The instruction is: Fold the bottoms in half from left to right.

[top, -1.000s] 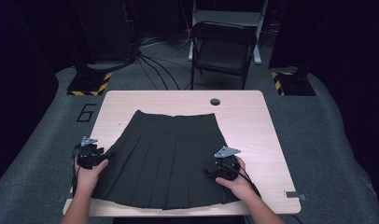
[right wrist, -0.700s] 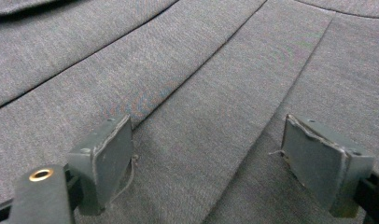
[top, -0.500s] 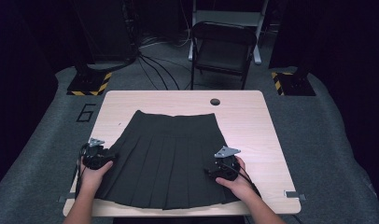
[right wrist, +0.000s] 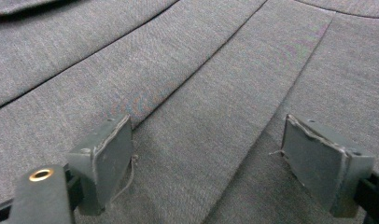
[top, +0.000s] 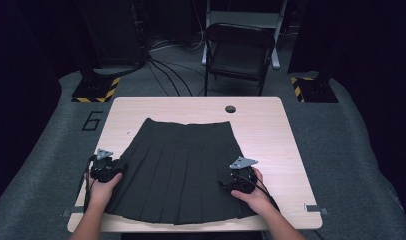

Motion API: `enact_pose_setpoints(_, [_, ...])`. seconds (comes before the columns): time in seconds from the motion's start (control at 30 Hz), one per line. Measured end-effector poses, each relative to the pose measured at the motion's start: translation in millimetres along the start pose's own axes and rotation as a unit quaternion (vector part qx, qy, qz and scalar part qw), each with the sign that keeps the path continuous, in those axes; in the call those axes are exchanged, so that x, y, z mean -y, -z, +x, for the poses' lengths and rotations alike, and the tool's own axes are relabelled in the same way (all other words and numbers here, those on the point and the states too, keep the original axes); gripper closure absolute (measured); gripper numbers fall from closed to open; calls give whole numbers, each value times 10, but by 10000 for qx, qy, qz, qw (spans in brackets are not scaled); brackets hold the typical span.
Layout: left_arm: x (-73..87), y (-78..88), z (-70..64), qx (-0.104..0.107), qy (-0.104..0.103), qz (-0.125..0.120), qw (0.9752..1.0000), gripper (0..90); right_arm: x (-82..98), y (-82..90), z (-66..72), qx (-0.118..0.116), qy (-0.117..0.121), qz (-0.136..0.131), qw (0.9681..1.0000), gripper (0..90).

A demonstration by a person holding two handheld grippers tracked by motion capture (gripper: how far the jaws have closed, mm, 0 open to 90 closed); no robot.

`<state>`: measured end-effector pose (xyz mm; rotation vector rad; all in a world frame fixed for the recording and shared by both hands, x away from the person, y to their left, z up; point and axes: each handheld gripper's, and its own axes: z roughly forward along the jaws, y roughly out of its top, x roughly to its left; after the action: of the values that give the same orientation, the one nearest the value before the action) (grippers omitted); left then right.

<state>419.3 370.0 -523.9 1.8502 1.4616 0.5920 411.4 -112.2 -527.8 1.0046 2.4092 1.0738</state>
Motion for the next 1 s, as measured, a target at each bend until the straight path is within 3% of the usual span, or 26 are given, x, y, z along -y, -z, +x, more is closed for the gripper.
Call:
enact_pose_setpoints(0.37, [39,-3,16,226,116,-172,9995,752,0,0,-1,-4,0,-1,10000,163])
enact_pose_setpoints(0.5, [28,4,-8,203,22,-117,9997,793,0,0,-1,-6,-1,-1,10000,162])
enact_pose_setpoints(0.63, [9,5,-28,176,-15,-63,9998,819,0,-1,-1,-6,1,-2,10000,162])
enact_pose_setpoints(0.87, [-34,26,-27,181,115,-3,9998,835,0,-1,-1,-7,2,-2,10000,162])
enact_pose_setpoints(0.9, [-41,22,-37,134,99,-97,9998,836,0,-1,-1,-8,3,-1,10000,162])
enact_pose_setpoints(1.0, [-87,68,-59,208,126,-25,9997,838,0,-1,-1,-8,0,-1,10000,162])
